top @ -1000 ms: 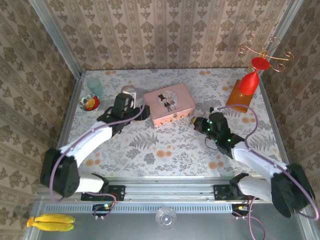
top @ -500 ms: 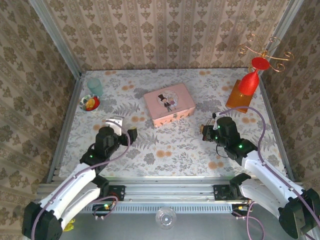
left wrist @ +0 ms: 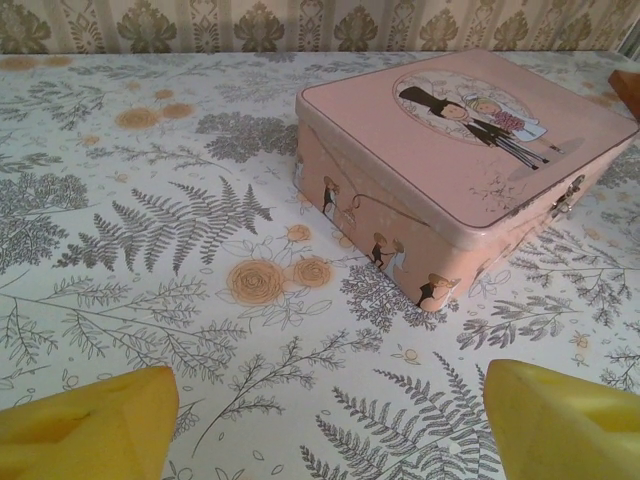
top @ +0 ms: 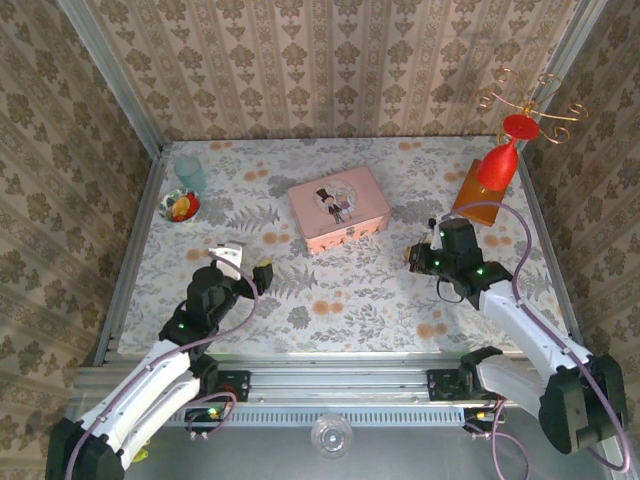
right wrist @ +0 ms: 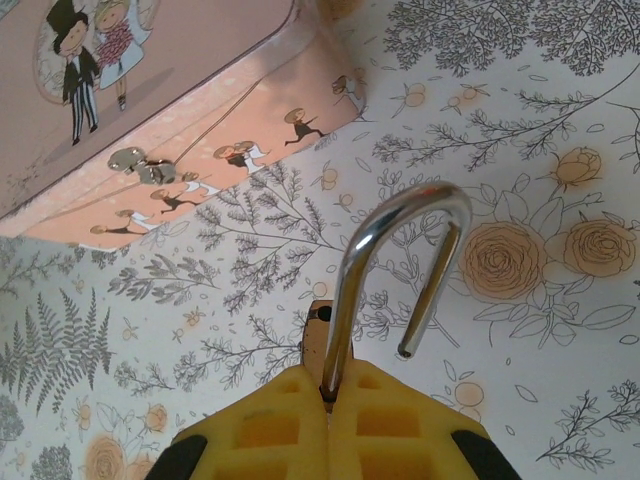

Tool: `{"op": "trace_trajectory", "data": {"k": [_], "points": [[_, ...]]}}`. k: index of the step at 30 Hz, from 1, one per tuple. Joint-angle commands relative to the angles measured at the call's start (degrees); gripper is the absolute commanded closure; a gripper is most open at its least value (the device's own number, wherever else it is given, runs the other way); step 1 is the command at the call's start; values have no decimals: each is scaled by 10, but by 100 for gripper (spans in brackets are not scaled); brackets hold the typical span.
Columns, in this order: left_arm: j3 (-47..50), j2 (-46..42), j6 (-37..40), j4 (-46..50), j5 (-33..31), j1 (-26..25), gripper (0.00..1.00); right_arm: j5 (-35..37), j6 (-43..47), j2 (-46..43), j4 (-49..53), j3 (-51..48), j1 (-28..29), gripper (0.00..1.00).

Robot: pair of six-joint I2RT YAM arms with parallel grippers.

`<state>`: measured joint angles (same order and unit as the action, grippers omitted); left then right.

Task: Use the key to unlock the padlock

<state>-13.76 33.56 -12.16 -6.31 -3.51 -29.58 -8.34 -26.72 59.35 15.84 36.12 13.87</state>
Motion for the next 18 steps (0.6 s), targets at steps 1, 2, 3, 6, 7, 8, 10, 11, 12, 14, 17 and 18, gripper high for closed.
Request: {"op": "trace_trajectory", "data": {"k": [1,2,3,6,7,8,10,11,12,14,17,18], "points": [[7,-20,12,-18,13,1,19,-42,15,32,-7,26,-33,100],[9,-25,13,-18,14,1,19,-52,15,50,-9,30,-48,100],[10,-29,14,-17,16,1,19,-61,17,64,-9,35,-58,100],[11,-38,17,-16,19,1,19,-77,23,108,-6,52,-80,100],[11,-41,18,-15,18,1,19,-82,25,121,-5,58,-85,100],[11,-43,18,-15,19,1,19,-88,27,134,-3,65,-90,100],[12,-48,18,-13,18,1,19,-97,33,158,3,81,-98,100],[13,-49,17,-13,17,1,19,-98,37,168,7,89,-99,100],[13,-50,16,-13,17,1,19,-98,40,180,12,98,-101,100],[14,-49,14,-13,17,1,19,-98,46,199,17,109,-104,100],[18,-45,14,-24,33,1,19,-105,50,241,23,123,-110,100],[18,-44,13,-26,37,1,18,-107,50,251,23,127,-111,100]]}}
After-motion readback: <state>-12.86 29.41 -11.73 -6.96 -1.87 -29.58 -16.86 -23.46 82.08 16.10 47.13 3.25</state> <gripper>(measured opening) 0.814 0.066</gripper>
